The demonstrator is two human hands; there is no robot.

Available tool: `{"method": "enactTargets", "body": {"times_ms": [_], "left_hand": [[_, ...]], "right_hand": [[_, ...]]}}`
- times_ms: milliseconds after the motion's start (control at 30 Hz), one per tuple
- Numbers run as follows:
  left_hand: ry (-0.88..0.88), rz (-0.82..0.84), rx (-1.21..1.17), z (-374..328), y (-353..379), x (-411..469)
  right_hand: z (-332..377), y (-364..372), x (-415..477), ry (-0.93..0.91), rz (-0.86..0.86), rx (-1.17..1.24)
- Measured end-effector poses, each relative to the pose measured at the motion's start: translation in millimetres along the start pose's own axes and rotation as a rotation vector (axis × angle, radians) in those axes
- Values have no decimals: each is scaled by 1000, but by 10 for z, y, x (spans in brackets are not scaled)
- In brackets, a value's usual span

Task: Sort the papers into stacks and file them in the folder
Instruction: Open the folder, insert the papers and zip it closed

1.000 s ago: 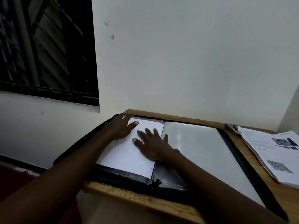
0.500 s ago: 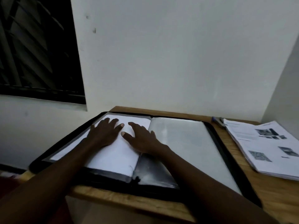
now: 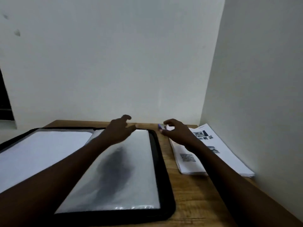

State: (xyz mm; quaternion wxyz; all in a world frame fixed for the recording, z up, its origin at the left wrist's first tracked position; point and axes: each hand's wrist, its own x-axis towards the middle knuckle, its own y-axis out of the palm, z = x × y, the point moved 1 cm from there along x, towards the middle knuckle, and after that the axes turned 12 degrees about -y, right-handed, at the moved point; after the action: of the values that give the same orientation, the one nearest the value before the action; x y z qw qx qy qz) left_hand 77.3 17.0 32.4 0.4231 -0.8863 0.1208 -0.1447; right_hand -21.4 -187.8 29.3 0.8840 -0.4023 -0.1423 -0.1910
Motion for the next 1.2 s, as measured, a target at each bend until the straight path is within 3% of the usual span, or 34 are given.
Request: {"method": "enactTargets", "body": {"times_ms": [200,400,600,800,1200], "left_hand": [[38,97,-111,-711,657,47],[-3,57,-81,-946,1051,353],[25,2,56,-985,1349,687],[95,6,197,-1092,1523,930],[32,11,440,-1144,1731,1181]], "right_hand": [[-811,-552,-99,143,-136,-214],[-1270,-572,-117,173,-45,-378],[-1326,-435,-46,69,-76,-281],[-1368,-351,-36,77,-33,-314],[-1176,-455,7,-9,-138,-353]]}}
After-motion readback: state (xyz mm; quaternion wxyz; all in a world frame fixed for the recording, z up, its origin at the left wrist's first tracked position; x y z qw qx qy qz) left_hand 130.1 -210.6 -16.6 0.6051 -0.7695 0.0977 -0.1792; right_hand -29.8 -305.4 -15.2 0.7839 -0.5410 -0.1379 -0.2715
